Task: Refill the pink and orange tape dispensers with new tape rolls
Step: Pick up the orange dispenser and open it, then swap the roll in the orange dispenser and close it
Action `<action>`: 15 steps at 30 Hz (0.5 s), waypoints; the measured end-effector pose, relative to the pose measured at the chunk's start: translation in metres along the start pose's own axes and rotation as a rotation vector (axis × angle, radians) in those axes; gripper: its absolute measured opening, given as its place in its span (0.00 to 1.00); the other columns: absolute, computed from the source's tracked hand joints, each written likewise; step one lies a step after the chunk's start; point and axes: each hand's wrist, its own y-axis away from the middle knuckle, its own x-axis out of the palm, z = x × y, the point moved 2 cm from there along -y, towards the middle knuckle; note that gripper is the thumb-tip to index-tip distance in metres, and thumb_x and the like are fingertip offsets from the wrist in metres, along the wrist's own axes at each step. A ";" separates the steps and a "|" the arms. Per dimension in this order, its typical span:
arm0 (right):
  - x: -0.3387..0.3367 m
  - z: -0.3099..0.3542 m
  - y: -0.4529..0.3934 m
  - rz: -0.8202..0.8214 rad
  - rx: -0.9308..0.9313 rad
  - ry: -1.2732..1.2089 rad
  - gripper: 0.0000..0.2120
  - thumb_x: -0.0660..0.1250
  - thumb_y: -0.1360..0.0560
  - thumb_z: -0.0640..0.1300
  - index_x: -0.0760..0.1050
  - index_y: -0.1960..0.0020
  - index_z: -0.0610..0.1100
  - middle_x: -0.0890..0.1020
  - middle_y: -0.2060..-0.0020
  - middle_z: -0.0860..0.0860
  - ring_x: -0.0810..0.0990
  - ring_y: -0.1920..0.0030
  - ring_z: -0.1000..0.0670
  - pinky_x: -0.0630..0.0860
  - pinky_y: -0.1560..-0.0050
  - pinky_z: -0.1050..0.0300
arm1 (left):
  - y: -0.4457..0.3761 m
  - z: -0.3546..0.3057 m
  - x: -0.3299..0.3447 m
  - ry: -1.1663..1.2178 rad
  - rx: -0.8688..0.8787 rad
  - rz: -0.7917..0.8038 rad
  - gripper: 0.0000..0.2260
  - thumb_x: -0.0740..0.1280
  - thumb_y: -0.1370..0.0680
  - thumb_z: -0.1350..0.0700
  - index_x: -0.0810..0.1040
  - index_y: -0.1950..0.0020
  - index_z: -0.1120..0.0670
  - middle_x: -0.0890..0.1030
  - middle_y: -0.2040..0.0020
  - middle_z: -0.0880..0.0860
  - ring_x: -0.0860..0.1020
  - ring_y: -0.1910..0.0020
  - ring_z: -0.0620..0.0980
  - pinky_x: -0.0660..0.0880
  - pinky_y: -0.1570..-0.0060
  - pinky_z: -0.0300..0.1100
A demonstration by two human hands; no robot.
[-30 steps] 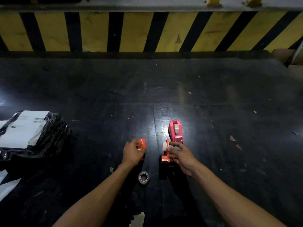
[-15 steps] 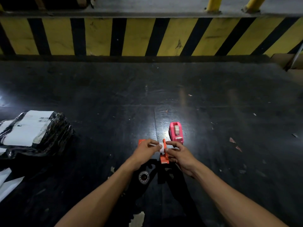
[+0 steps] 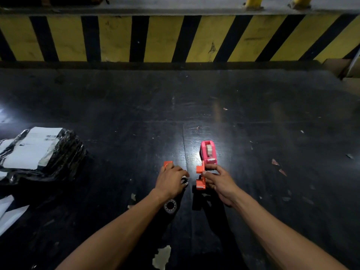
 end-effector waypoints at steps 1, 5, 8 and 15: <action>0.000 -0.001 0.000 -0.003 -0.002 0.003 0.13 0.68 0.25 0.34 0.73 0.40 0.38 0.82 0.58 0.41 0.80 0.64 0.48 0.80 0.63 0.56 | 0.002 0.001 0.000 0.030 0.013 -0.020 0.14 0.66 0.22 0.46 0.78 0.37 0.44 0.78 0.36 0.46 0.68 0.35 0.53 0.65 0.43 0.49; -0.002 -0.003 0.001 -0.014 -0.001 0.001 0.13 0.68 0.25 0.34 0.73 0.41 0.39 0.82 0.56 0.40 0.80 0.63 0.48 0.80 0.63 0.56 | 0.027 0.008 -0.003 0.262 0.086 -0.046 0.11 0.63 0.22 0.50 0.77 0.40 0.46 0.75 0.43 0.48 0.75 0.44 0.50 0.76 0.47 0.50; -0.003 -0.005 0.001 -0.009 0.002 -0.008 0.14 0.68 0.25 0.35 0.73 0.40 0.39 0.82 0.55 0.40 0.79 0.61 0.46 0.79 0.61 0.57 | 0.053 0.018 0.005 0.292 0.157 0.052 0.16 0.63 0.25 0.48 0.75 0.38 0.46 0.73 0.43 0.49 0.75 0.45 0.50 0.78 0.47 0.51; -0.002 -0.013 0.003 0.014 0.020 -0.004 0.14 0.68 0.25 0.35 0.73 0.40 0.41 0.82 0.51 0.38 0.80 0.53 0.41 0.80 0.51 0.48 | 0.083 0.033 0.028 0.125 0.223 0.159 0.16 0.64 0.22 0.50 0.74 0.34 0.45 0.73 0.36 0.52 0.71 0.41 0.53 0.75 0.42 0.49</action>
